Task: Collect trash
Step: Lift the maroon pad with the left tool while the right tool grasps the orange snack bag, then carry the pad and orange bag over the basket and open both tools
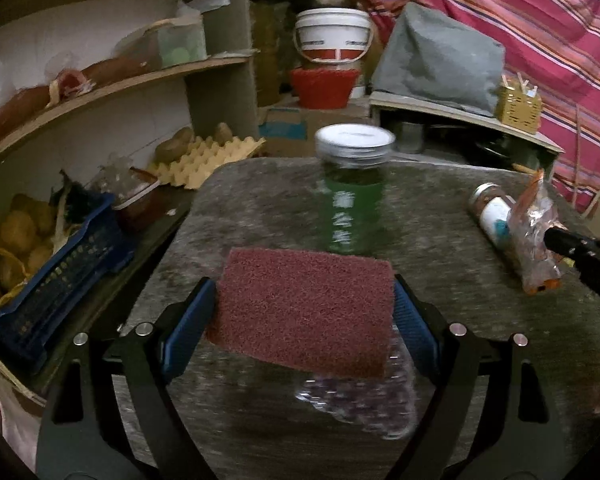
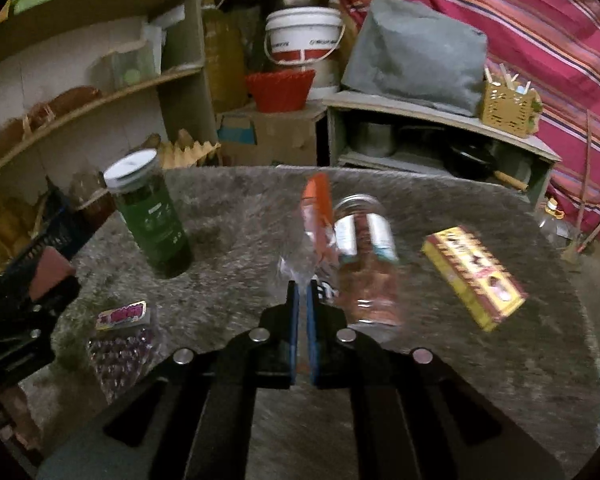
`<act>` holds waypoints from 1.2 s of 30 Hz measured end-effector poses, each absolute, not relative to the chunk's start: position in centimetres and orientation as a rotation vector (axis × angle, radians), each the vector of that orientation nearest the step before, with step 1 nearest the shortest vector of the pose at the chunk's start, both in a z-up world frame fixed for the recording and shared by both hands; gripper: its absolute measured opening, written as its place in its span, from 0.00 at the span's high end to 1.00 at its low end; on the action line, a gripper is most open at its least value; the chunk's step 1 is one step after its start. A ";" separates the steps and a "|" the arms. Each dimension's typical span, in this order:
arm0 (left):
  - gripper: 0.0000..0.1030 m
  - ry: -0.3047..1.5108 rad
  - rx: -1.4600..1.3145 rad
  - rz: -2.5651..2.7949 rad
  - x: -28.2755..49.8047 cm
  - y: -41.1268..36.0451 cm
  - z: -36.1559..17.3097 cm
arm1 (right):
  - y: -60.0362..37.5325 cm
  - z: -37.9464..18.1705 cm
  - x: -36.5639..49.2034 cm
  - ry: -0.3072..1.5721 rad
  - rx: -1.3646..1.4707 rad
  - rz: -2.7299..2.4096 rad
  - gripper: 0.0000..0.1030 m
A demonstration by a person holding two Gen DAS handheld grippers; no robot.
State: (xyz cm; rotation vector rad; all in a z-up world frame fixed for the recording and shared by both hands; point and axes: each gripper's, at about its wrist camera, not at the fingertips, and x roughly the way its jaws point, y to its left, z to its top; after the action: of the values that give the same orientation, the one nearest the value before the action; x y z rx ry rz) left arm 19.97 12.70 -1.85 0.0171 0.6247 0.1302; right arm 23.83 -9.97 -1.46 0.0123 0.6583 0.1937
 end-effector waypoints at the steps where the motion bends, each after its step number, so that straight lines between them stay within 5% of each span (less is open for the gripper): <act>1: 0.18 0.620 0.022 0.121 19.9 12.0 -1.7 | -10.9 -1.0 23.3 0.648 0.016 0.191 0.96; 22: 0.18 0.602 0.101 -0.061 19.8 -3.4 -1.4 | -26.8 0.4 17.3 0.619 0.045 0.033 0.99; 36: 0.18 0.544 0.106 -0.298 16.7 -20.5 1.1 | -41.7 1.8 10.7 0.579 0.113 -0.145 0.99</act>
State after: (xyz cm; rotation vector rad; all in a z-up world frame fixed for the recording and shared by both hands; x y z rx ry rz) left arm 16.72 -20.49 1.12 0.1058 0.5443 -0.2981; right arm 10.67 -41.69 1.75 0.1126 0.5795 -0.1453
